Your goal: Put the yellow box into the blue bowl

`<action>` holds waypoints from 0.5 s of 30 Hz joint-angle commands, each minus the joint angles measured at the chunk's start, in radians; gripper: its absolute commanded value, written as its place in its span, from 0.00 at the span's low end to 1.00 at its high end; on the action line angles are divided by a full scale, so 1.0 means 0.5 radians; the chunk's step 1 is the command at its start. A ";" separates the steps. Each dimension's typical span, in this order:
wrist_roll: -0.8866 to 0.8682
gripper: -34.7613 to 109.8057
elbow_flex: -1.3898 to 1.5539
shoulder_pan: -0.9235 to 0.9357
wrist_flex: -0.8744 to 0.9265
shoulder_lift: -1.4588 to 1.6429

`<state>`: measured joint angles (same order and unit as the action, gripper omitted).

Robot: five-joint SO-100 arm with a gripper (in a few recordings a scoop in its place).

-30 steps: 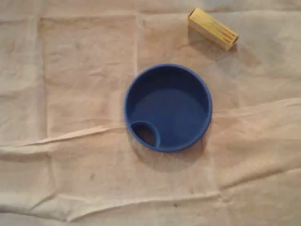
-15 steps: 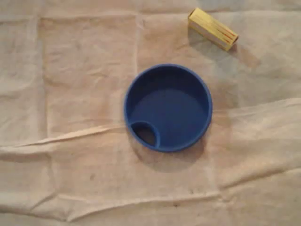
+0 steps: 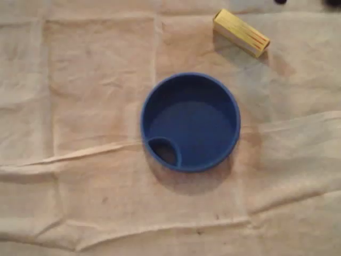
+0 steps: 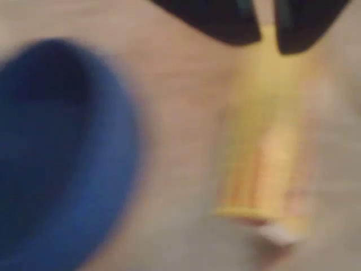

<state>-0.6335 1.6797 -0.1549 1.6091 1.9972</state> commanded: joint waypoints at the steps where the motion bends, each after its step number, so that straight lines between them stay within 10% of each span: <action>1: -0.190 0.24 -0.135 0.018 -0.043 -0.064; 15: -0.368 0.43 -0.150 0.040 -0.052 -0.141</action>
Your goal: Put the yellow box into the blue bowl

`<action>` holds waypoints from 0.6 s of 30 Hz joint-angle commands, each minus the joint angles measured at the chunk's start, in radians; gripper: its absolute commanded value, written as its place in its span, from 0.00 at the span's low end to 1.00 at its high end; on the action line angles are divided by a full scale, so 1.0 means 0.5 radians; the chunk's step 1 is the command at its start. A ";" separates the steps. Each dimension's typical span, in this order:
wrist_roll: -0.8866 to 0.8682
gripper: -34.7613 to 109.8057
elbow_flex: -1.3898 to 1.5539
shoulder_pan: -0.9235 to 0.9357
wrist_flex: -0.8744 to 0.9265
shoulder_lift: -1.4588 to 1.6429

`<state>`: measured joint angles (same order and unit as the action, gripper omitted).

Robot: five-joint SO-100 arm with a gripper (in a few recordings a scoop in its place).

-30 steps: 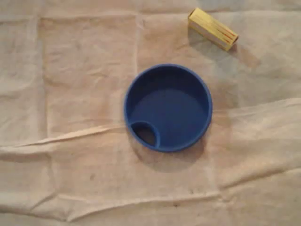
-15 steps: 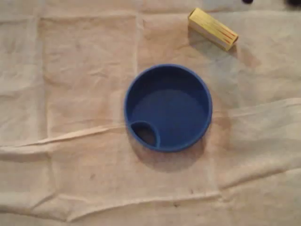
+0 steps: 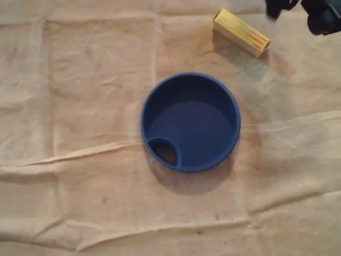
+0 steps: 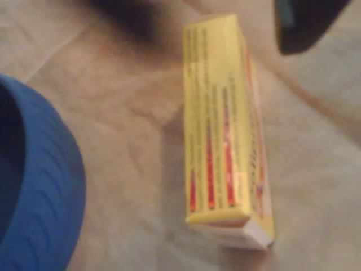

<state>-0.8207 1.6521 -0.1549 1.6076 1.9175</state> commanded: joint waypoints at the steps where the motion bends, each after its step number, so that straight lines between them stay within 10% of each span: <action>1: 0.006 0.45 -0.098 0.043 -0.055 0.018; 18: 0.015 0.47 -0.120 0.049 -0.046 -0.423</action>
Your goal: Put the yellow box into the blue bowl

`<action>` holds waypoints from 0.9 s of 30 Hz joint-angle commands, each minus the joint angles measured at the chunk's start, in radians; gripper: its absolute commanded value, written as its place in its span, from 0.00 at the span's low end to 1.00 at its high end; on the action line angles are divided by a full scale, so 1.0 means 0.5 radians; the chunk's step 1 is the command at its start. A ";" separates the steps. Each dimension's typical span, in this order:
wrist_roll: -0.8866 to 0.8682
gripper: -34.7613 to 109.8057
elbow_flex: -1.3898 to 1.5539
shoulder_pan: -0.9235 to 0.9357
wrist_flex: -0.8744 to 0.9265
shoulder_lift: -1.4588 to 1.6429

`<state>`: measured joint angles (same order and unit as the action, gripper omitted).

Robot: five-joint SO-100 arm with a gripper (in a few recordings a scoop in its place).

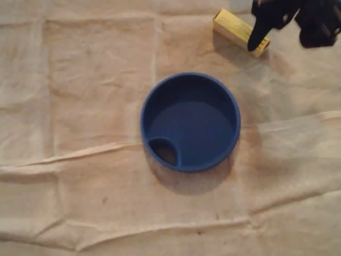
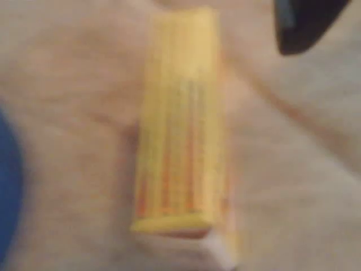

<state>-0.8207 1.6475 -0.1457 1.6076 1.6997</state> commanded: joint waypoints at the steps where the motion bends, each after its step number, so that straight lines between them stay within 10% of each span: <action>1: 0.015 0.47 -0.110 0.031 -0.046 -0.006; 27: 0.015 0.47 -0.123 0.129 -0.255 -0.543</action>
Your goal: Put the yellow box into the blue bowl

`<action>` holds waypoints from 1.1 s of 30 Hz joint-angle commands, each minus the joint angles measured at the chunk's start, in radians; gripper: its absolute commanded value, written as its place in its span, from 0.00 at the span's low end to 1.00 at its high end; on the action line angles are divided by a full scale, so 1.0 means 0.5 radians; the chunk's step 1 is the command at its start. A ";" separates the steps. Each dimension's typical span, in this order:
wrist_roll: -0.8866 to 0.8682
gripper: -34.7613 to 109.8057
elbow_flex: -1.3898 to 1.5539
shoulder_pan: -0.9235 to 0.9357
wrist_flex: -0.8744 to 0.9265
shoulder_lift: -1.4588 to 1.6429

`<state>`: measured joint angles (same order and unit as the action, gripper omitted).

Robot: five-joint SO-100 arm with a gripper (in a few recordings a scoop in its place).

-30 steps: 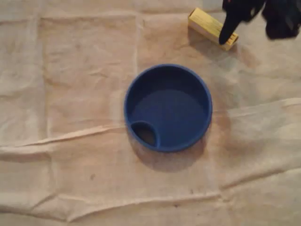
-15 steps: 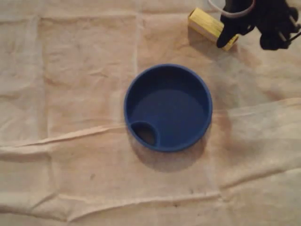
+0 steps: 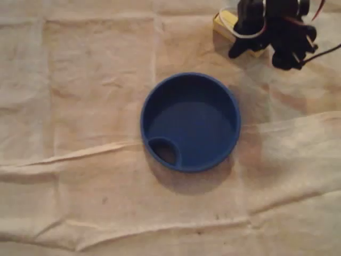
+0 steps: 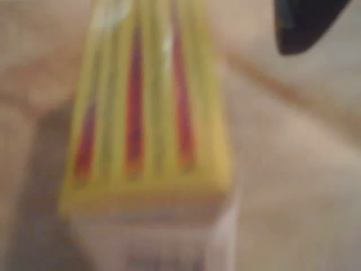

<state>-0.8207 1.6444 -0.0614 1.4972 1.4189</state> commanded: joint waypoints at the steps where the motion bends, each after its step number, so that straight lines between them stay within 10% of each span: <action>1: 0.015 0.47 -0.117 -0.058 -0.040 0.006; 33: 0.012 0.47 -0.083 -0.160 -0.206 -0.074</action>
<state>-0.8207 1.6444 -0.1427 1.4021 1.3622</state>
